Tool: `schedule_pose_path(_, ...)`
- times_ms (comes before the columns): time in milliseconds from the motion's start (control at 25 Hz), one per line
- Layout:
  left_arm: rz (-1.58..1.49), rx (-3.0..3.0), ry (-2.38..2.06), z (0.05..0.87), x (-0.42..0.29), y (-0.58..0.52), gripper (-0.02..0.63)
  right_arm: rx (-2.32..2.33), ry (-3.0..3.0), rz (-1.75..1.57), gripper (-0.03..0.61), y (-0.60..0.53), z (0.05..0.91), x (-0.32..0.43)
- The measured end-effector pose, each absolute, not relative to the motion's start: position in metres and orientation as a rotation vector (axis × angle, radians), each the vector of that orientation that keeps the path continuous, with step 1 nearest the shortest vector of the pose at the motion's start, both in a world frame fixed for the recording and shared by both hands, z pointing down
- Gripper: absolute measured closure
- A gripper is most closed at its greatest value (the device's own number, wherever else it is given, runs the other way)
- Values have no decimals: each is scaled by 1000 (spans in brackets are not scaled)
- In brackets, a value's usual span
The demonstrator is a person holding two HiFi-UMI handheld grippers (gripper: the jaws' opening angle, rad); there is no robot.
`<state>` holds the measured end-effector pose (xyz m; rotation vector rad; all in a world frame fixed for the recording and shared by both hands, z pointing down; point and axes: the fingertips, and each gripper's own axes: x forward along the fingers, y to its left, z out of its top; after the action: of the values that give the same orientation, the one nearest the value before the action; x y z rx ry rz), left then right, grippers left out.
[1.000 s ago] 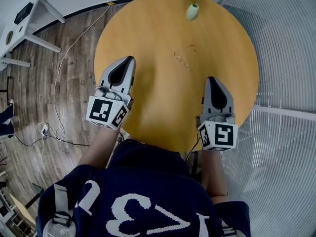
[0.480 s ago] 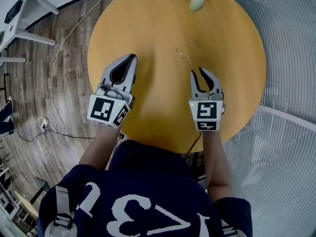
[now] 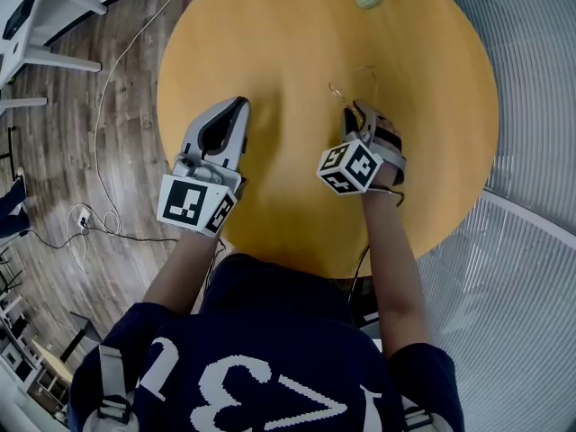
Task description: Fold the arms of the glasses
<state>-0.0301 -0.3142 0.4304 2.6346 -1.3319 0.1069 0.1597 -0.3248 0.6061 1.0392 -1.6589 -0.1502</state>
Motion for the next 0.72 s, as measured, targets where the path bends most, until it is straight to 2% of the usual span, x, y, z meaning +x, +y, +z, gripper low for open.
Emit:
schedule_pose_path(240, 120, 2609, -1346, 439, -41, -314, 592, 980, -1583, -172, 467, -330, 624, 154)
schedule_pose_path(360, 119, 2603, -1355, 438, -45, -316, 592, 991, -1572, -178, 523, -332, 623, 156)
schedule_pose_path(720, 102, 2607, -1359, 436, -48, -318, 592, 1027, -1660, -289, 541, -325, 589, 157)
